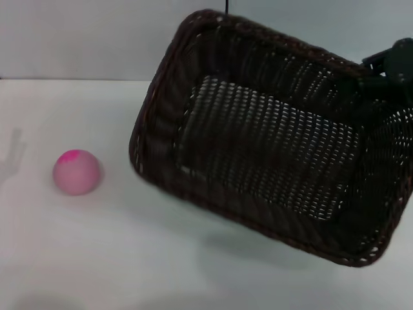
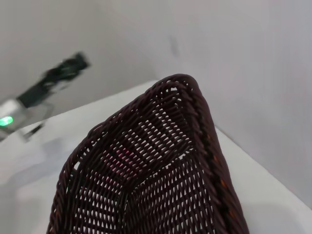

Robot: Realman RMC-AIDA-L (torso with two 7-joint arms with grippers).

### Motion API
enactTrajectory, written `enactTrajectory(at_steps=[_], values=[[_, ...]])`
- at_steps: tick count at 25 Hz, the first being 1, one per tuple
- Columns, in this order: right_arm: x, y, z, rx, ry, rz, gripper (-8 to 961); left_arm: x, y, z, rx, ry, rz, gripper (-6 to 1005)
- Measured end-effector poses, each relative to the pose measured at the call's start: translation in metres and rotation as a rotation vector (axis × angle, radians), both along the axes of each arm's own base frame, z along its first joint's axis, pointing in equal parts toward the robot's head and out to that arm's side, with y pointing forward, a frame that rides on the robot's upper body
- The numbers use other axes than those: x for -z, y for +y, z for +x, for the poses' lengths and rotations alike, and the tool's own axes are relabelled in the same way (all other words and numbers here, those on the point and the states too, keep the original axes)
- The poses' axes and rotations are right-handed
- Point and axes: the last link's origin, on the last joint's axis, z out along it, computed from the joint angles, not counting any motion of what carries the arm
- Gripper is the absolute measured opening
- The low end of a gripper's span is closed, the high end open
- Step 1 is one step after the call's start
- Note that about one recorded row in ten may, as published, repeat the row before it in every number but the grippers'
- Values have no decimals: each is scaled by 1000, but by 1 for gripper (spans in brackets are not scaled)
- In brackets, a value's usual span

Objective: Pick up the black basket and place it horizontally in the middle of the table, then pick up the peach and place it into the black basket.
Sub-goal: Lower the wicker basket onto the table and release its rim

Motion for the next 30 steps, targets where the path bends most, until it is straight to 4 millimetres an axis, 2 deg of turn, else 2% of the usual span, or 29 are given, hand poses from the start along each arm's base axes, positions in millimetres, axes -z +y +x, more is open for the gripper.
enactTrajectory(at_steps=[7,13,17,30], values=[[-3,-2,-22,-254,-37,-69,173,3,-1,1,2,-13,-5,801],[15,-2,-35,-406,-101,-176,173,5,-2,2,8,-24,-19,800],[22,-1,-36,-460,-105,-198,173,13,-3,7,28,-42,-51,799],[41,3,-35,-495,-81,-166,174,17,-6,7,39,-65,-81,796]])
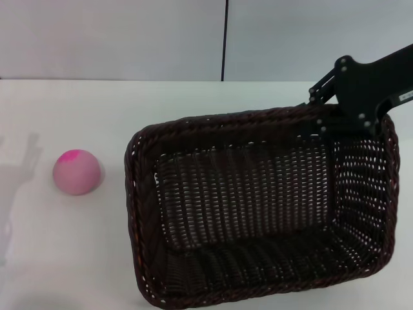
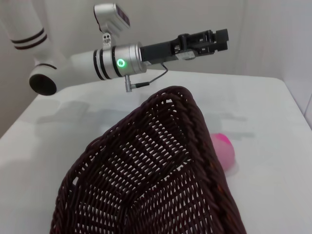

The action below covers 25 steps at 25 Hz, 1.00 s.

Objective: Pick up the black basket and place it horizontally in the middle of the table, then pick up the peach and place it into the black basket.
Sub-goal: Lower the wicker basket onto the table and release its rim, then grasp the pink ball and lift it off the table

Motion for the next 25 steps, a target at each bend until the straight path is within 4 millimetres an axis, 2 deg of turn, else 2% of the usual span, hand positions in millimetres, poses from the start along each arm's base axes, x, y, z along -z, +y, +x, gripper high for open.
enactTrajectory(at_steps=[12,18,20,22,23,24,25], values=[[11,7,-4,38,-18,0,174,2,-1,0,6,-6,-14,794],[9,13,2,59,-14,59,358,3,-2,0,7,-6,-20,793],[8,15,3,66,-11,80,379,3,-3,0,4,-6,-21,792],[-1,24,11,91,12,173,399,3,-5,-1,2,-7,-23,792],[-19,36,22,123,54,308,409,4,-6,-1,1,-7,-27,792],[-19,36,22,123,54,308,420,4,-6,-1,1,-7,-27,792],[-32,41,30,138,87,384,430,4,-7,-2,0,-4,-29,791]])
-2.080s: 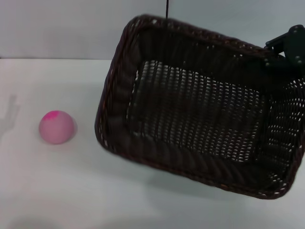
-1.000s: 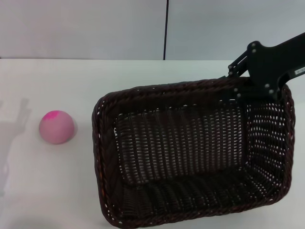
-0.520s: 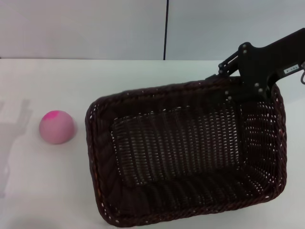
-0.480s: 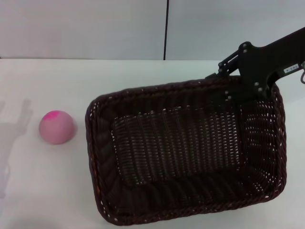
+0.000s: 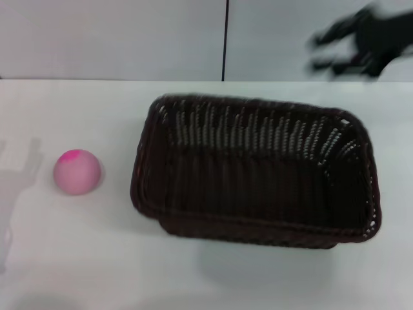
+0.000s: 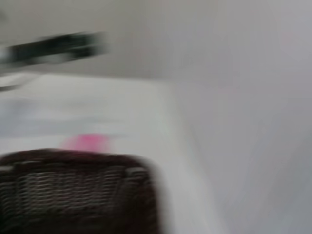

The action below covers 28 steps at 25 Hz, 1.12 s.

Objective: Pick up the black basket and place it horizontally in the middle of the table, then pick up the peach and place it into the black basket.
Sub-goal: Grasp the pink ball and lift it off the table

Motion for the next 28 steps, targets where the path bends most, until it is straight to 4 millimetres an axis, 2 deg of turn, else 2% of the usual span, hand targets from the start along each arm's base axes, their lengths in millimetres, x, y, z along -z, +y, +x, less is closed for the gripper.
enactTrajectory(at_steps=[2,3,4,6,8,14,17,18,20,21,28], values=[[-32,6,16,24,106,156,430,0,-2,-1,-2,6,-4,791],[-56,3,30,29,217,275,430,0,-3,-3,-7,11,-11,791],[-56,3,30,29,217,275,430,0,-3,-3,-7,11,-11,791],[-70,-5,42,37,315,362,430,1,-4,-4,-10,15,-19,790],[-75,-17,56,66,405,428,430,1,-5,-4,-9,23,-27,790],[-53,-67,97,208,679,568,430,1,-6,-6,4,56,-55,789],[-37,-94,113,268,767,630,430,3,-4,-4,71,163,-157,788],[-28,-109,122,310,814,651,430,3,-3,-4,95,206,-196,788],[-25,-115,126,327,830,654,430,4,-1,-5,108,237,-223,788],[-16,-127,135,370,860,660,430,7,1,-6,120,288,-264,787],[-7,-155,158,444,914,745,430,25,8,-12,82,429,-349,786]])
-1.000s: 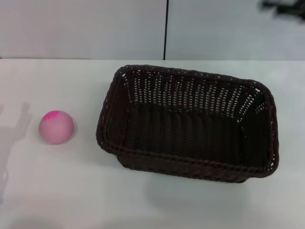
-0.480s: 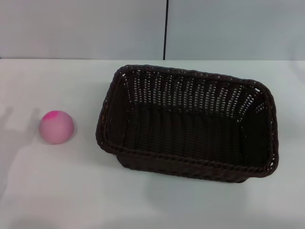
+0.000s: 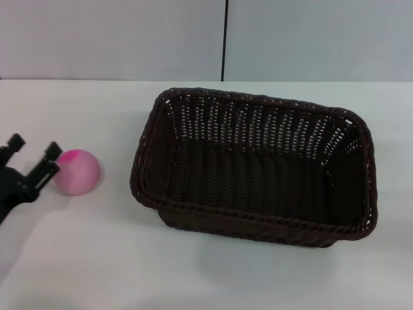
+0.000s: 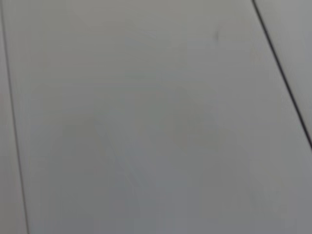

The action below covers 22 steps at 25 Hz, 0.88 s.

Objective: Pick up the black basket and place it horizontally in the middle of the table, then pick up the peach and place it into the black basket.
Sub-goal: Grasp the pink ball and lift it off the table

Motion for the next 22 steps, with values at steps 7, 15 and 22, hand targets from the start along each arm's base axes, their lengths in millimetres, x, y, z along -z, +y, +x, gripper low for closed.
enactTrajectory(at_steps=[7,15,22], values=[[8,-6,6,37,21,4,430,18,14,5,-8,39,-72,785],[13,-5,5,36,21,4,430,26,20,3,-24,78,-117,717],[14,-3,4,33,22,1,430,25,12,2,10,135,-96,653]])
